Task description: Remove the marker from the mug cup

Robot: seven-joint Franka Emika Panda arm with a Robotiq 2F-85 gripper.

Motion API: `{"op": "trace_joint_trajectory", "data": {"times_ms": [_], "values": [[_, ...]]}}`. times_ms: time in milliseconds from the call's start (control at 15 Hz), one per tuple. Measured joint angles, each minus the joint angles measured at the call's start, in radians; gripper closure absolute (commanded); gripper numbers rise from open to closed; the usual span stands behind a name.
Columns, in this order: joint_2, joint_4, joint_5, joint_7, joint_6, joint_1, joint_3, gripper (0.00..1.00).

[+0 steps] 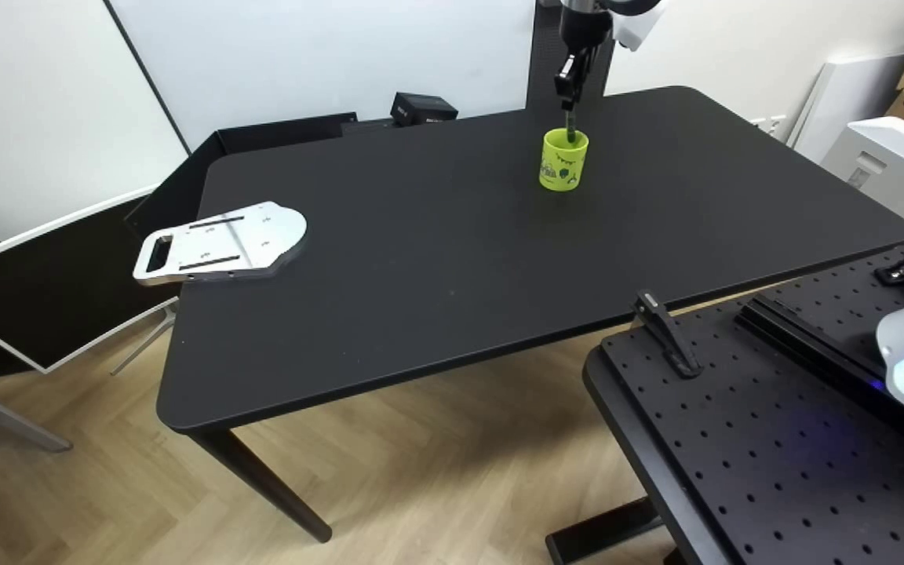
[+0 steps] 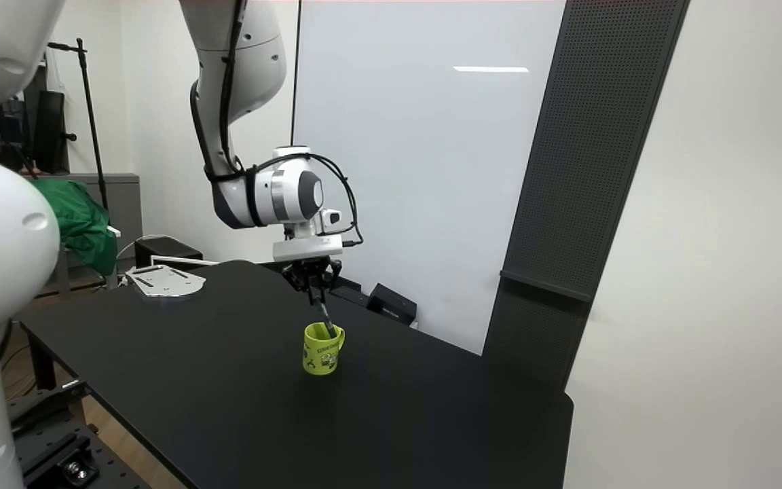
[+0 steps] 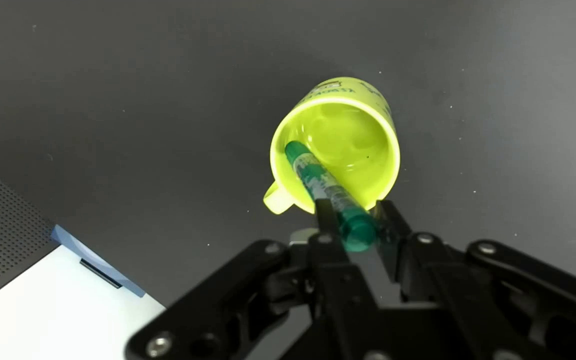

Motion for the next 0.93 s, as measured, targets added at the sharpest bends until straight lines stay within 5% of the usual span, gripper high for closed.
{"op": "trace_joint_trajectory", "data": {"times_ms": [933], "values": [[-0.064,0.087,0.165,-0.024,-0.367,-0.158,0.088,0.94]]}}
